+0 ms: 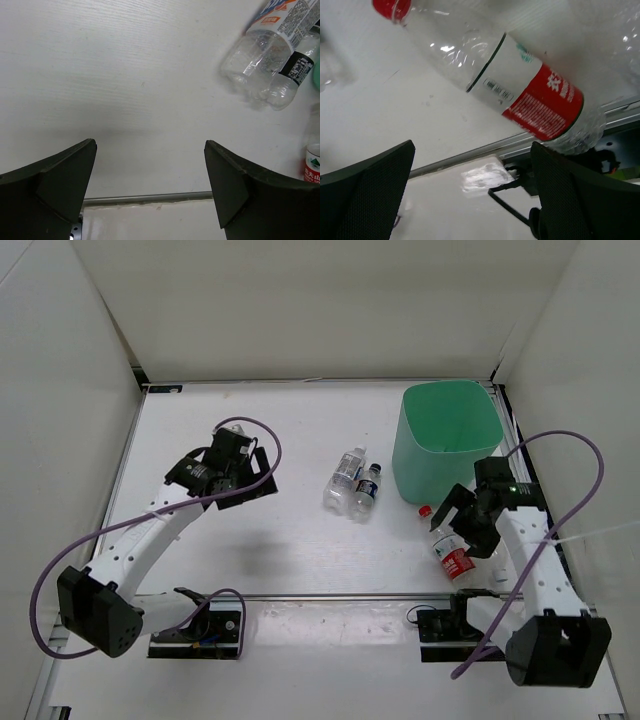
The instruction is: Put the plastic bottles in the bin
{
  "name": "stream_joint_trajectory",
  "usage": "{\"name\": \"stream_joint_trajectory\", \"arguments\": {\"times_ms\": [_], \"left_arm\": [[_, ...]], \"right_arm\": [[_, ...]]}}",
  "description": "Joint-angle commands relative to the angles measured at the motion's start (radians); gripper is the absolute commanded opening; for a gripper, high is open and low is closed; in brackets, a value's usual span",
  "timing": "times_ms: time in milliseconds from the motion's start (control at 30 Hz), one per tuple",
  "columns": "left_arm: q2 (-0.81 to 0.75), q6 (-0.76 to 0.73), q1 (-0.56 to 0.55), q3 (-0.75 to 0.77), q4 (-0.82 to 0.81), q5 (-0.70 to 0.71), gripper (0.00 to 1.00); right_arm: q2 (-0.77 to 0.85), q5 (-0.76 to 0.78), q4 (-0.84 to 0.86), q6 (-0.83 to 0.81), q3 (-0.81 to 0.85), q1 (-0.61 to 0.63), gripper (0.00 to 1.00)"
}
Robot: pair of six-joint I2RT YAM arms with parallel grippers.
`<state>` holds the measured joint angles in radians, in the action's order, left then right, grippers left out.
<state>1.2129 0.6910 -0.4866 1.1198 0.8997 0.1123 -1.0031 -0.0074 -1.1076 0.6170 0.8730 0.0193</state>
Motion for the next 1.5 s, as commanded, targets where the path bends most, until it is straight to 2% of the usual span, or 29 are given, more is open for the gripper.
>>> {"name": "stream_joint_trajectory", "arguments": {"times_ms": [0, 67, 167, 300, 733, 833, 1000, 1133, 1333, 1467], "left_arm": [[-0.044, -0.024, -0.003, -0.032, -0.022, -0.01, 1.0], [-0.058, -0.024, -0.003, -0.044, -0.031, -0.01, 1.0], [-0.069, -0.015, -0.003, -0.066, -0.042, 0.0, 1.0], [-0.069, -0.005, -0.003, -0.084, -0.042, 0.0, 1.0], [-0.078, 0.004, -0.003, -0.103, -0.061, 0.0, 1.0], [-0.087, 0.013, -0.003, -0.103, -0.041, 0.0, 1.0], [-0.105, 0.013, -0.003, -0.103, -0.031, 0.0, 1.0], [-0.105, 0.013, -0.003, -0.103, -0.022, 0.0, 1.0], [-0.145, 0.013, -0.003, -0.126, -0.002, 0.0, 1.0], [-0.165, 0.013, -0.003, -0.147, -0.002, 0.0, 1.0]], "right_arm": [[-0.054, 0.098, 0.038, -0.081, 0.043, 0.004, 1.0], [-0.084, 0.104, 0.038, -0.118, 0.09, -0.005, 1.0], [-0.109, 0.199, 0.061, -0.204, 0.139, 0.079, 1.0], [-0.135, 0.329, 0.09, -0.309, 0.127, 0.18, 1.0], [-0.241, 0.241, 0.13, -0.447, 0.106, 0.223, 1.0], [-0.265, 0.241, 0.13, -0.509, 0.115, 0.278, 1.0], [-0.276, 0.285, 0.118, -0.58, 0.075, 0.396, 1.0], [-0.296, 0.331, 0.149, -0.589, -0.003, 0.442, 1.0], [-0.377, 0.44, 0.183, -0.589, -0.017, 0.442, 1.0], [-0.451, 0.408, 0.183, -0.589, 0.004, 0.442, 1.0]]}}
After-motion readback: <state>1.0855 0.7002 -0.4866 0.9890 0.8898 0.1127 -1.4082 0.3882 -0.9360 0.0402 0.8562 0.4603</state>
